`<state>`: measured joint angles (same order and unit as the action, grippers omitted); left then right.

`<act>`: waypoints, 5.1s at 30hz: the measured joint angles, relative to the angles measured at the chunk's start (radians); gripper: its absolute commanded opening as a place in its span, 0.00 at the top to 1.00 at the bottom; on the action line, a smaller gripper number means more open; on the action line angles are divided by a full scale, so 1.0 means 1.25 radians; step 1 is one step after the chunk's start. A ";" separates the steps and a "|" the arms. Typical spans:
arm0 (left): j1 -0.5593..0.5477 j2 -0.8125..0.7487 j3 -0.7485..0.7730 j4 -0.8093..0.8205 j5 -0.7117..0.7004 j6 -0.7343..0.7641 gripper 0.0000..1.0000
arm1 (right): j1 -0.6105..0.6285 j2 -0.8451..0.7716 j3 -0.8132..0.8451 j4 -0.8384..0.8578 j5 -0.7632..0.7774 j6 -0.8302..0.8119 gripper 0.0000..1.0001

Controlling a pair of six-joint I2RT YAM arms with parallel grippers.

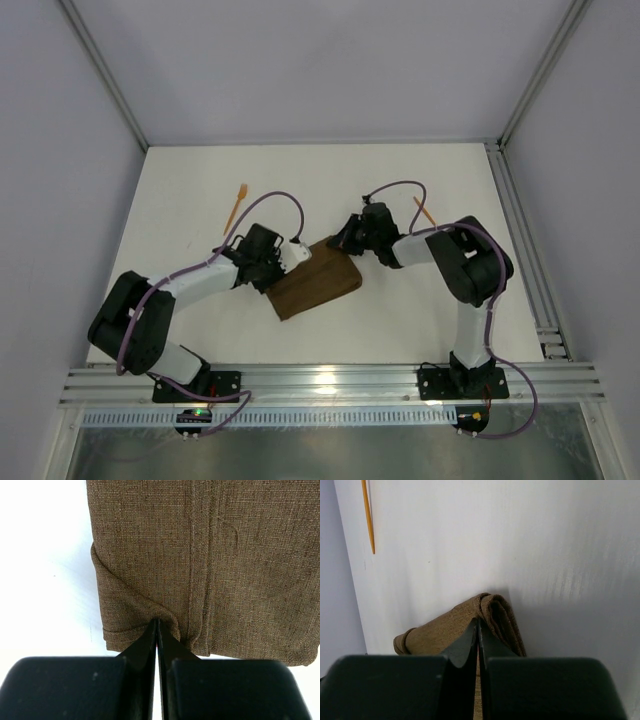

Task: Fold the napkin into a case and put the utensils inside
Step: Smooth out the 2/3-rectangle-folded napkin at the center of the board, then pick up the 2/3-rectangle-folded napkin at the center of the board, then fold the 2/3-rectangle-folded napkin at the center of the board.

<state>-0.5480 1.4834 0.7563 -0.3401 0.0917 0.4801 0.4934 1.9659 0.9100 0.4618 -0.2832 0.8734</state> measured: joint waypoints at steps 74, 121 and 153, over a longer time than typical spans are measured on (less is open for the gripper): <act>0.000 -0.021 -0.023 0.010 0.054 -0.015 0.84 | 0.194 -0.425 -0.161 -0.602 0.070 -1.683 0.23; 0.000 -0.004 -0.024 0.052 0.058 0.063 0.85 | 0.093 -0.331 0.042 -0.853 -0.260 -1.370 0.91; 0.000 0.007 -0.023 0.084 0.049 0.096 0.85 | -0.095 -0.245 -0.029 -0.489 -0.337 -0.670 0.97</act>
<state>-0.5476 1.4921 0.7269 -0.2348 0.1535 0.5999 0.3748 1.6592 0.8738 -0.1493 -0.7048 0.0360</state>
